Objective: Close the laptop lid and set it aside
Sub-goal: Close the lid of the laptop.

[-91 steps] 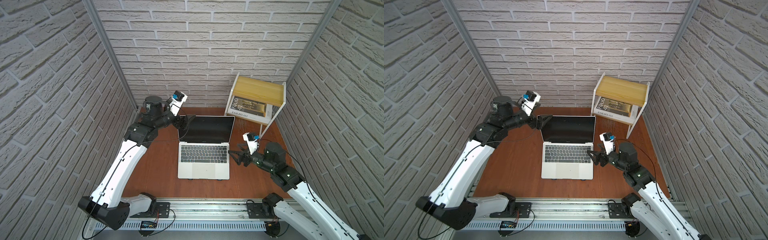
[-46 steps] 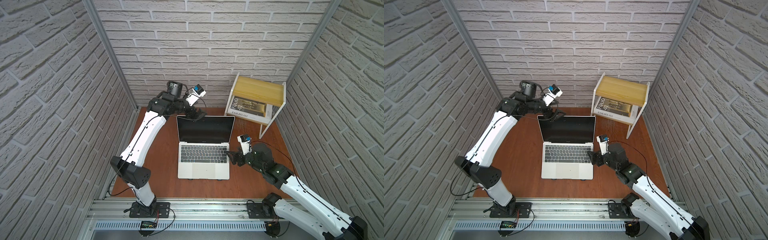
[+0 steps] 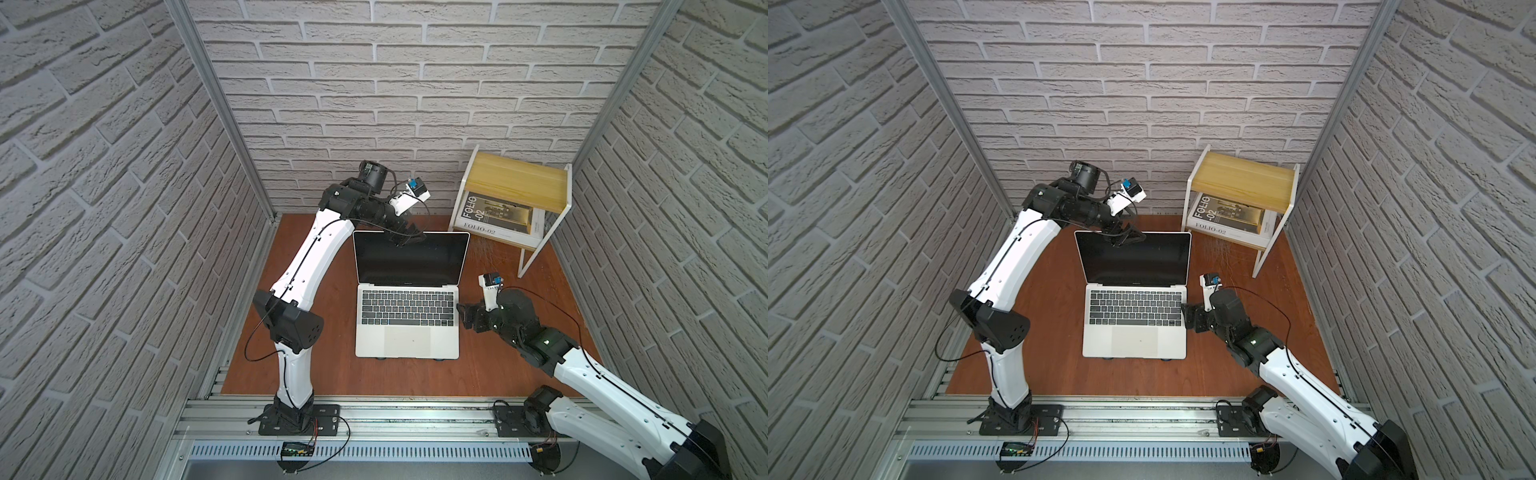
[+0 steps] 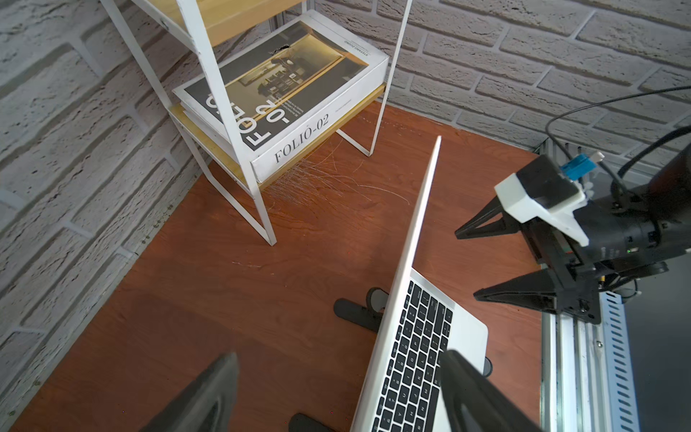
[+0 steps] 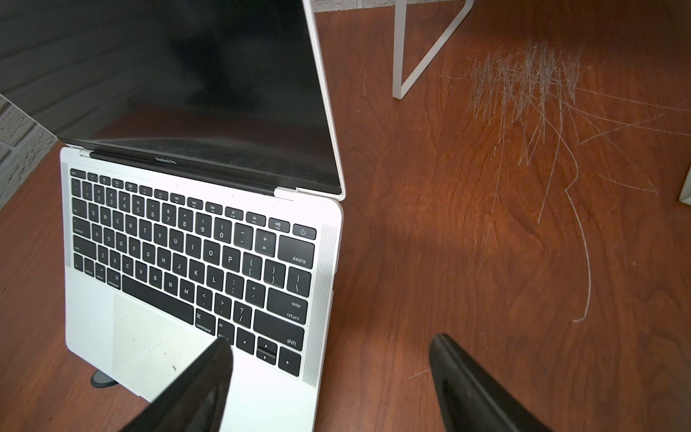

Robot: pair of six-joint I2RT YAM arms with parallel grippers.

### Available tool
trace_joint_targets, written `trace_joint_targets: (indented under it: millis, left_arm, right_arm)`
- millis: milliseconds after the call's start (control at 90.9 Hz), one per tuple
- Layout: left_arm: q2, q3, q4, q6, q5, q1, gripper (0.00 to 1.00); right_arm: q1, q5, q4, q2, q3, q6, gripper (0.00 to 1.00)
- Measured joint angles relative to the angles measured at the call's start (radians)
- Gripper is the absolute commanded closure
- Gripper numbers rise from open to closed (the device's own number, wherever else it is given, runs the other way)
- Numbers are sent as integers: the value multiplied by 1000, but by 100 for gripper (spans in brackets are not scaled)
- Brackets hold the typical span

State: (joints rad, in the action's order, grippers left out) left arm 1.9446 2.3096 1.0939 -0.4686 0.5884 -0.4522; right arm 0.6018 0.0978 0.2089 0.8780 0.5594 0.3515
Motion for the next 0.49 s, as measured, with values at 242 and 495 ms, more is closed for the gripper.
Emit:
trace_joint_targets:
  millis: [242, 495]
  left_arm:
    - [22, 0, 44, -13, -8, -31, 21]
    - [13, -48, 41, -29, -25, -65, 26]
  right_arm:
    - [0, 24, -8, 61, 0, 34, 14]
    - [0, 65, -11, 102, 0, 90, 14]
